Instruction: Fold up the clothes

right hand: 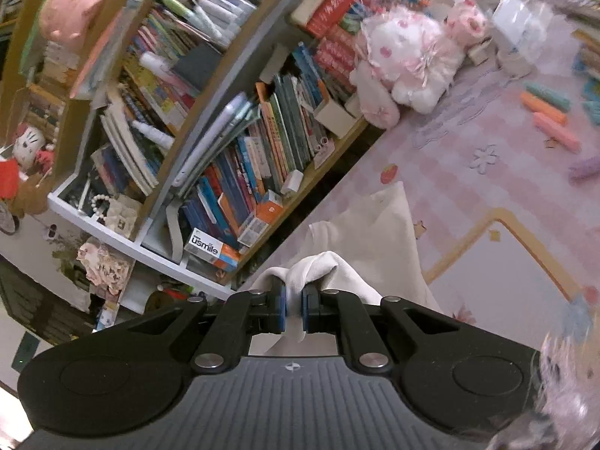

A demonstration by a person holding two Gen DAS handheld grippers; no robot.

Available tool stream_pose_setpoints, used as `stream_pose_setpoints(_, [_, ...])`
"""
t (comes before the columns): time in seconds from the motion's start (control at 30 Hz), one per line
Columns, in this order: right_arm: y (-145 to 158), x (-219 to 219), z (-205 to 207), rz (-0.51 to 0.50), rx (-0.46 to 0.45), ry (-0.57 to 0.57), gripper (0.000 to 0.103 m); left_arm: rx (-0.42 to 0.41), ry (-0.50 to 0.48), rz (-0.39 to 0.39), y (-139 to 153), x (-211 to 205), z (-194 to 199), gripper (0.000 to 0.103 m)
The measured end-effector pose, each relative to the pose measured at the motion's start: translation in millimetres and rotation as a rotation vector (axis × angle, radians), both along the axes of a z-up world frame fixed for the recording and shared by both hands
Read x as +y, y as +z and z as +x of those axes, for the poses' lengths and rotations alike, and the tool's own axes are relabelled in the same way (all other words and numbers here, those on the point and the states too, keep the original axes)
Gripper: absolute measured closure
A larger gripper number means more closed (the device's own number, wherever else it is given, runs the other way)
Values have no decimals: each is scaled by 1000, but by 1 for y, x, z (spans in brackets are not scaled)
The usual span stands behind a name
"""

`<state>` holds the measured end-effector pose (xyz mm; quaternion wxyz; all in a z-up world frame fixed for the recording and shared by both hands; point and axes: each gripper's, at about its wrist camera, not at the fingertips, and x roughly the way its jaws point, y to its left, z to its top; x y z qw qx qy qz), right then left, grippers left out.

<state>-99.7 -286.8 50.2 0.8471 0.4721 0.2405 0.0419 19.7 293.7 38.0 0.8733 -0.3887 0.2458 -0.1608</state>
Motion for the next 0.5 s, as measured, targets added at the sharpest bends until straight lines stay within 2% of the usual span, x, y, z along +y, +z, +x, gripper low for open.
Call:
stream_pose_setpoints(0.27, [-30,-28,76,55,76,86,95,65,119,21,-10,-29,31,100])
stream_pose_setpoints(0.5, [-47,-34,103,99,124,80,95,115,109,2,-28,-31,57,100])
